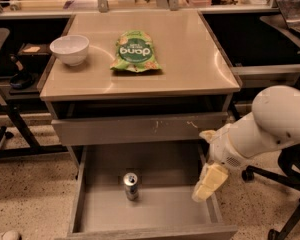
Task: Pick redbull can from middle drawer and place on counter
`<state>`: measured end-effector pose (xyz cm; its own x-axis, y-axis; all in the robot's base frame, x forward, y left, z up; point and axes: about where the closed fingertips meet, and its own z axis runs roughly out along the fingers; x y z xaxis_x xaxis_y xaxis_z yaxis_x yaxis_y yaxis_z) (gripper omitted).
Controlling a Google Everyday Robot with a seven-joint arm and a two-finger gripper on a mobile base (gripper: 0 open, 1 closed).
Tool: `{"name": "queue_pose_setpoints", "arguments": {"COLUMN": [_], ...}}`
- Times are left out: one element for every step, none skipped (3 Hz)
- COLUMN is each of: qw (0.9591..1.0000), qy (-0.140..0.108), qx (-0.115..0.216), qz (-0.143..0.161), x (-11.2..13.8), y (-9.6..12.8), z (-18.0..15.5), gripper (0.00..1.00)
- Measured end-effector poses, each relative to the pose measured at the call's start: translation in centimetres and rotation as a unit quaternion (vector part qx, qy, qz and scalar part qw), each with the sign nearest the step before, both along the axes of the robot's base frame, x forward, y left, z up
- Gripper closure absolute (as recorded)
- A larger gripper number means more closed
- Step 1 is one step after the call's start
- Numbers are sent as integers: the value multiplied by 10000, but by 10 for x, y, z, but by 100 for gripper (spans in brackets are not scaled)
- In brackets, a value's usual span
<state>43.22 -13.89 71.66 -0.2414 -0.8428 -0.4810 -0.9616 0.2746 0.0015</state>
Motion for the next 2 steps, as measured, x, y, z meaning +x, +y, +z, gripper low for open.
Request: {"name": "queue_pose_setpoints", "arguments": {"qw": [9985, 9985], "qy": [1, 2], "qx": [540, 540], "qz": [-87, -87], "x": [18, 18], "y": [24, 24], "z": [-57, -57], "gripper": [0, 0]}}
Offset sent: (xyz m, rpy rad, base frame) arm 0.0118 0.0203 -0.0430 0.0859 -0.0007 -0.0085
